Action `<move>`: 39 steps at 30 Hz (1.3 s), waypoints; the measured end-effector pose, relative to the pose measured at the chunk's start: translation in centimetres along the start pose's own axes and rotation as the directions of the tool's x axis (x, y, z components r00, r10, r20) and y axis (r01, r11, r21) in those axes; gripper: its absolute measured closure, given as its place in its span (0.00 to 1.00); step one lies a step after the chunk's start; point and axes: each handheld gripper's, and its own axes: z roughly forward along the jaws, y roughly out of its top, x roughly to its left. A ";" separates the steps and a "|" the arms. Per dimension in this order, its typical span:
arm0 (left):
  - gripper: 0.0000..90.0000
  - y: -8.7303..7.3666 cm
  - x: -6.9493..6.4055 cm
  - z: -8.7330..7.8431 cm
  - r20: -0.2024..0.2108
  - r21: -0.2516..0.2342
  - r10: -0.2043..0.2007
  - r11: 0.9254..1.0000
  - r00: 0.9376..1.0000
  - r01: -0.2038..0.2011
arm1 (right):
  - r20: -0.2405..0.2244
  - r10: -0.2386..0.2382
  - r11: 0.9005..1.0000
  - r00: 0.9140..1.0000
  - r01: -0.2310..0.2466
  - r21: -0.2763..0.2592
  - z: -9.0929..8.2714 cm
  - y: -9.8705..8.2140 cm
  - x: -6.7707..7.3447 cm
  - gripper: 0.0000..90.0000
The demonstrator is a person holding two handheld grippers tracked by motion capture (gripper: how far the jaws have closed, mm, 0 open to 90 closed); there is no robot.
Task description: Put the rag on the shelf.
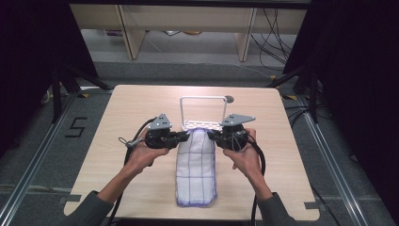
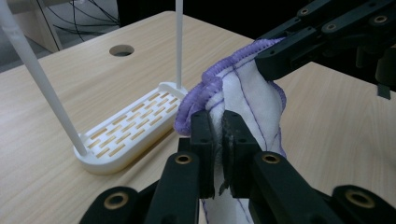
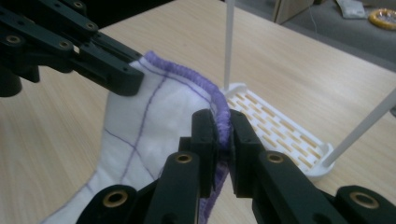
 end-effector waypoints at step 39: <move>0.92 12.2 2.4 -3.0 -0.070 -0.087 0.024 0.996 0.997 -0.030 | 0.041 -0.024 0.983 0.999 0.031 -0.182 -5.3 10.5 -2.4 0.93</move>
